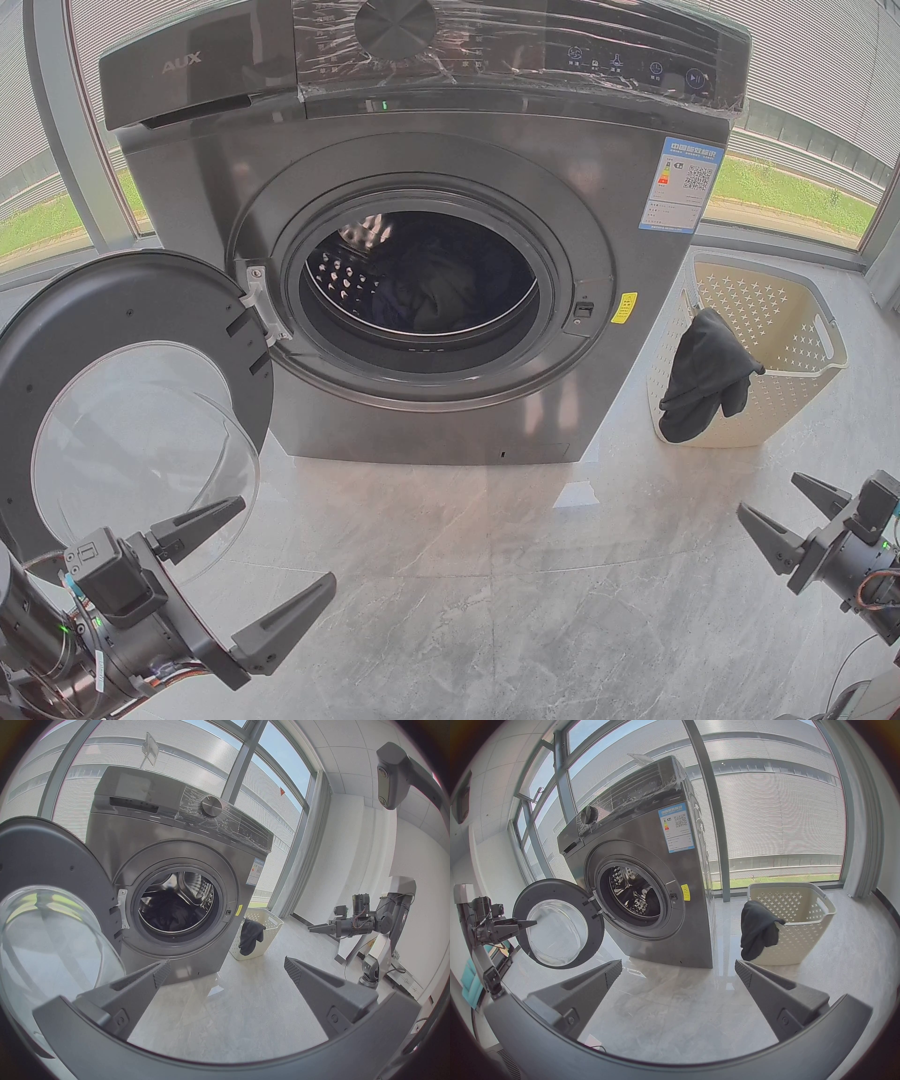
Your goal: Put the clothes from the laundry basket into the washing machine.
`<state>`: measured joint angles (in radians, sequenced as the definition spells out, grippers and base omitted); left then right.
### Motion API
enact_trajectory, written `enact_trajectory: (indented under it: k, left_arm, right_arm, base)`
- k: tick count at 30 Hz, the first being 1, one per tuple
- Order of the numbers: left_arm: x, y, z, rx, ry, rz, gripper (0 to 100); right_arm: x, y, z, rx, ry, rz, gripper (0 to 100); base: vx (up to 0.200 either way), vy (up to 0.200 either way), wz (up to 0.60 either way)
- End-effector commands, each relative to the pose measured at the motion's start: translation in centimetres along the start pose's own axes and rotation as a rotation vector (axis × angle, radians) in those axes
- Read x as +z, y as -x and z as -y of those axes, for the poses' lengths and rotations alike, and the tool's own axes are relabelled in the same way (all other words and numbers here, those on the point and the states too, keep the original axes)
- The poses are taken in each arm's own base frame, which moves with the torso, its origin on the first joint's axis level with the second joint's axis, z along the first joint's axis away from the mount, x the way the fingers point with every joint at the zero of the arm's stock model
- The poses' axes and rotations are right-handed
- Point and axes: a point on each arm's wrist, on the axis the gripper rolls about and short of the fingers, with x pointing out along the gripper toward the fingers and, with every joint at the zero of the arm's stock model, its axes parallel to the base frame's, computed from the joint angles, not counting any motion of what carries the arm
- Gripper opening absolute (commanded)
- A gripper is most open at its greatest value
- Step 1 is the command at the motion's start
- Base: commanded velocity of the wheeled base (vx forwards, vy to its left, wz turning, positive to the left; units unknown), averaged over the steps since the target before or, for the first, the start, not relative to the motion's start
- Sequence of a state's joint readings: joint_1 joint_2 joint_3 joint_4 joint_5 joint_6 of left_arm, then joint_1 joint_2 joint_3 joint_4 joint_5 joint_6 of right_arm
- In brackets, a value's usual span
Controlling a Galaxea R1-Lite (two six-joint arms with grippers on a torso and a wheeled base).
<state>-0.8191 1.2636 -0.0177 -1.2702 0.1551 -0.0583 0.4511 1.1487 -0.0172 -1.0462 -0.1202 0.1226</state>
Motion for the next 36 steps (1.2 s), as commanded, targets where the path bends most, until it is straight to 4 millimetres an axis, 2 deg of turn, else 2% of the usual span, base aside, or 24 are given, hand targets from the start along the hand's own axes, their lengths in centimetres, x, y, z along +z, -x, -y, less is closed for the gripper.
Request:
enact_trajectory:
  k: [1,8,18,23,29,32,36]
  left_arm:
    - [0.5,2.6,-0.4,0.014,0.003,0.028,100]
    - [0.4,4.0,-1.1,0.057,0.006,0.013,100]
    - [0.1,4.6,-2.1,0.164,0.000,-0.020,100]
    - [-0.2,6.8,-2.7,0.244,-0.004,-0.018,100]
    - [-1.6,11.1,-2.8,0.336,-0.002,-0.001,100]
    - [-2.7,12.9,-2.4,0.349,-0.003,0.015,100]
    - [-4.1,14.7,-1.7,0.294,-0.005,0.060,100]
  right_arm:
    - [0.4,4.3,1.2,-0.087,0.000,0.099,100]
    - [-0.8,6.5,1.5,-0.105,0.004,0.044,100]
    - [-1.2,6.2,1.8,-0.158,-0.003,0.009,100]
    - [-1.9,7.5,1.9,-0.182,-0.010,0.006,100]
    - [-4.4,11.8,2.0,-0.207,-0.006,0.085,100]
    - [-5.6,13.2,1.8,-0.212,-0.004,0.153,100]
    - [-5.9,13.3,1.8,-0.229,-0.024,0.153,100]
  base:
    - [0.000,-0.200,0.00]
    - [0.000,-0.200,0.00]
    - [0.000,-0.200,0.00]
    - [0.000,-0.200,0.00]
    - [0.000,0.000,0.00]
    - [0.000,0.000,0.00]
    - [0.000,0.000,0.00]
